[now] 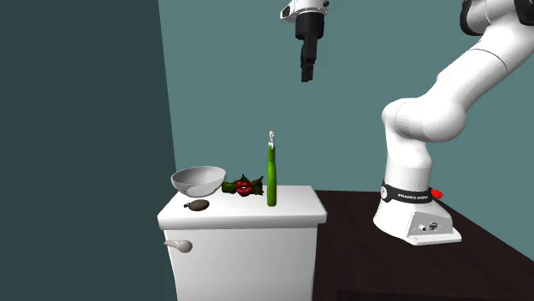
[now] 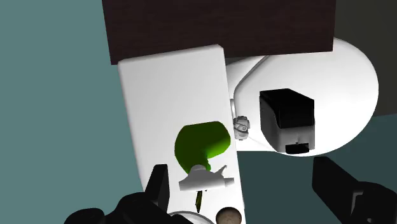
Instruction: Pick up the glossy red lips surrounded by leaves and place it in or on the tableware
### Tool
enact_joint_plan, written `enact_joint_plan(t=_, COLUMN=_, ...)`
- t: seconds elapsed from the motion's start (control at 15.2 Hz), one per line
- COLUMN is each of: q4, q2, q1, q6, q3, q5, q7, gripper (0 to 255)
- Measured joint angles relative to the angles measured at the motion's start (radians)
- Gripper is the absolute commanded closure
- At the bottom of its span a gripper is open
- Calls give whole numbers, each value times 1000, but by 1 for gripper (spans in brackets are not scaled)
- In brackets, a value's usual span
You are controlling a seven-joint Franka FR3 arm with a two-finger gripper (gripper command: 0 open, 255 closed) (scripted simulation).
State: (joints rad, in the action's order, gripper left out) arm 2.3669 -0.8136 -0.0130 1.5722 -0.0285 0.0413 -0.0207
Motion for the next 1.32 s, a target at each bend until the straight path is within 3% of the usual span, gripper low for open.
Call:
enact_joint_plan(t=0.2, q4=15, q2=25, q1=-1, q6=37, q3=-8, q5=4, q7=-9, gripper=0)
enact_joint_plan(t=0.59, q4=113, q2=137, q1=-2, q6=233, q3=-40, q5=19, q7=-41, gripper=0)
enact_joint_plan(t=1.32, q4=153, q2=490, q1=6, q6=611, q3=-93, q5=16, q7=-108, gripper=0)
